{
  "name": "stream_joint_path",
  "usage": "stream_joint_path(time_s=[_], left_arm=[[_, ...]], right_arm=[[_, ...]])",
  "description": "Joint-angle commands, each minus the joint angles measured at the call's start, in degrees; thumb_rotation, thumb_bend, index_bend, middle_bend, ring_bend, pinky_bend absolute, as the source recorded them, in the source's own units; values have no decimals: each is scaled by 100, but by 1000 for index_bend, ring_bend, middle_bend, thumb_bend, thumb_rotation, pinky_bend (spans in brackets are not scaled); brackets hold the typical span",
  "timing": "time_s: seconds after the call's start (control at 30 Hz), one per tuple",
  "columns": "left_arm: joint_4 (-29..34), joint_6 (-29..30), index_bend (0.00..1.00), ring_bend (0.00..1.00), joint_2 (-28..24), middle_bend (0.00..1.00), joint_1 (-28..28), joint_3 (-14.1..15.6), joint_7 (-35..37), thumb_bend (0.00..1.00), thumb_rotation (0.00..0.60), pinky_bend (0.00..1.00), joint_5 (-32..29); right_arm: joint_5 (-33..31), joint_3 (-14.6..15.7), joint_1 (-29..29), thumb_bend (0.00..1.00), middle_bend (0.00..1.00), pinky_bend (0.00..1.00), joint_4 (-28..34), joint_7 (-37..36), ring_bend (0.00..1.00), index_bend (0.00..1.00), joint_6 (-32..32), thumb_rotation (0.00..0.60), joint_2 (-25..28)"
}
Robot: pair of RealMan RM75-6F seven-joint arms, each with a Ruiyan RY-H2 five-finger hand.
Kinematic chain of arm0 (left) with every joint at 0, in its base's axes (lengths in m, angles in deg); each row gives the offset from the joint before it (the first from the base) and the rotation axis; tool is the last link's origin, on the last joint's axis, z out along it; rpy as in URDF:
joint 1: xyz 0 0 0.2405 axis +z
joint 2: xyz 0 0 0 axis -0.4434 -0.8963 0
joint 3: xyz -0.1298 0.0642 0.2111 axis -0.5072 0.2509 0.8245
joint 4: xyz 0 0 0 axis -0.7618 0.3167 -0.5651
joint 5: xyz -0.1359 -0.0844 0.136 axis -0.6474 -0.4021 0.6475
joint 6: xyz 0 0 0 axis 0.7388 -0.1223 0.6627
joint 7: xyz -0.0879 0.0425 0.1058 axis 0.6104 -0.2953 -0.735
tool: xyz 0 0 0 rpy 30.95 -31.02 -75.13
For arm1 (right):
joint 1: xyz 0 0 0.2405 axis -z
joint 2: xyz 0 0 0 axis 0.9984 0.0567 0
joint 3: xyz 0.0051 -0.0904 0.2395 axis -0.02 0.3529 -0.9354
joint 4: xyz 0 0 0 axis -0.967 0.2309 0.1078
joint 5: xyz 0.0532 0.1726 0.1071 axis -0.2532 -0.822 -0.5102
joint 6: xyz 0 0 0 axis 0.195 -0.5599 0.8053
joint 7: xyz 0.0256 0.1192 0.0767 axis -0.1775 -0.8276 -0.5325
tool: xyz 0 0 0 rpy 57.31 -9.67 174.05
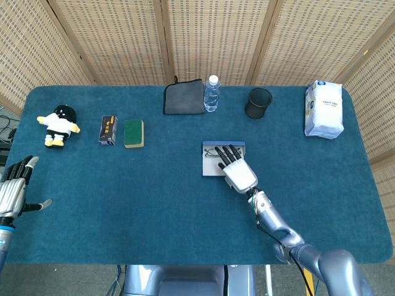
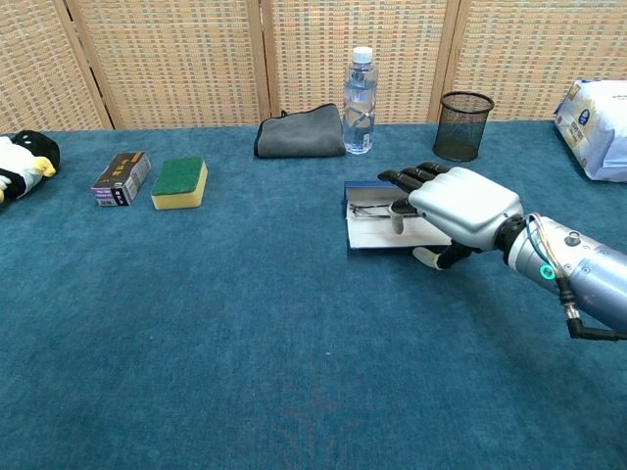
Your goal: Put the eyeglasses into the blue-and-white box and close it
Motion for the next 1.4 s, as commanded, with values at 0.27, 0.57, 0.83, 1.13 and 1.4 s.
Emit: stream_joint_path(time_s=[0.27,0.57,0.83,1.13,1.4], left_arm=[[-7,-26,0,0,-10,0,-10,-1,23,0,600,0,-2],[-11,-30,0,0,-9,0,-12,-7,21,0,600,0,-23],[-28,-53,0,0,2,0,-21,-9,17,0,600,0,-47],[-24,-47,0,0,0,0,-18,-10,19,0,600,0,-47],[-18,-55,0,0,-3,0,-22,-1,16,0,600,0,-34]], right_arm=[[-186,-274,-257,464,0,63,-550,-106,0,393,-47,600,-243],[-352,-389,-465,465,0,62,-994,-218,0,401,-339,600,-415],[-271,-231,-411,470,6,62,-1131,-369,0,581,-292,600,-446],[-68,-21,-291,517,57,62,-888,-599,0,663,2,600,-211],[314,500,167,543,73,63,711,-730,0,667,407,600,842]])
